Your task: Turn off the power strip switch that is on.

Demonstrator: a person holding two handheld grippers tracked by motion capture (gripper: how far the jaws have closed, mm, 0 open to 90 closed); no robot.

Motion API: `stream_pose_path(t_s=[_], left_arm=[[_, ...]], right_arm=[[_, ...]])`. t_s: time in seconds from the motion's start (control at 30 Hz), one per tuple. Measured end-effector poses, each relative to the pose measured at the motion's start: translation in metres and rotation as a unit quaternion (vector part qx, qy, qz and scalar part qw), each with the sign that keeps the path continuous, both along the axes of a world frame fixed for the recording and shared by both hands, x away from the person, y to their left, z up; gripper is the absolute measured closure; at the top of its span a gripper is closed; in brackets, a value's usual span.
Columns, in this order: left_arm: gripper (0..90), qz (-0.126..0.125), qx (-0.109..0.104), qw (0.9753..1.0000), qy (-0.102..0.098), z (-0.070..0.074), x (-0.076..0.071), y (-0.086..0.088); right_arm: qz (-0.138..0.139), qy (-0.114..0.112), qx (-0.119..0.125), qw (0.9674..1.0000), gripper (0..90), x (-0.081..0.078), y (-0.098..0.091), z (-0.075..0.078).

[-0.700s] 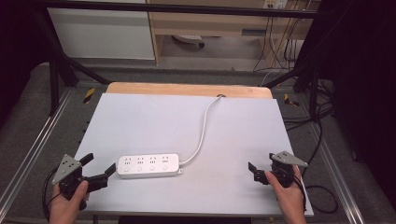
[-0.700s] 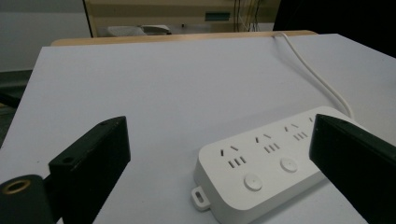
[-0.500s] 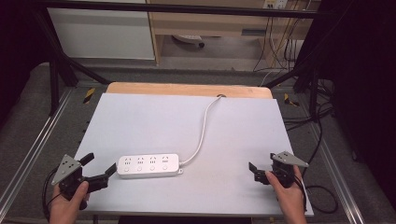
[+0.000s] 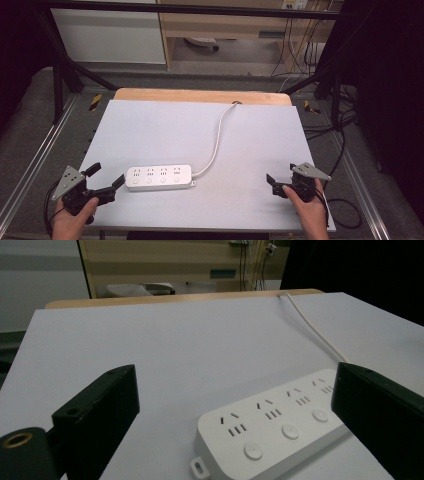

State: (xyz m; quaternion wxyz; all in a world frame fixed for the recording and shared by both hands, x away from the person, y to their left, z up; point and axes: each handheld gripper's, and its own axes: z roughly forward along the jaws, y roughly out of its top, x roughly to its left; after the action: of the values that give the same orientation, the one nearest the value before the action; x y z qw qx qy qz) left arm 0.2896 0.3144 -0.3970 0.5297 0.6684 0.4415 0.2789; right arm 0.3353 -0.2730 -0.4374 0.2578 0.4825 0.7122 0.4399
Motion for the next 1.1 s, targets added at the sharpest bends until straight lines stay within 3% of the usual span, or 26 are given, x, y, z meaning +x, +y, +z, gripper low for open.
stream_pose_path(t_s=[0.37,0.57,1.1], left_arm=[[5.2,-0.006,-0.006,0.9999,-0.008,0.004,-0.002,-0.002],[5.1,0.013,-0.007,0.9997,-0.019,0.008,-0.003,-0.005],[5.9,-0.008,-0.01,0.9997,-0.022,0.017,-0.004,-0.023]], right_arm=[[0.002,0.0,-0.001,1.0,2.6,-0.002,0.001,0.002],[0.0,-0.003,-0.002,1.0,2.6,-0.005,0.0,0.004],[-0.007,-0.002,0.002,1.0,2.6,-0.008,-0.003,0.006]])
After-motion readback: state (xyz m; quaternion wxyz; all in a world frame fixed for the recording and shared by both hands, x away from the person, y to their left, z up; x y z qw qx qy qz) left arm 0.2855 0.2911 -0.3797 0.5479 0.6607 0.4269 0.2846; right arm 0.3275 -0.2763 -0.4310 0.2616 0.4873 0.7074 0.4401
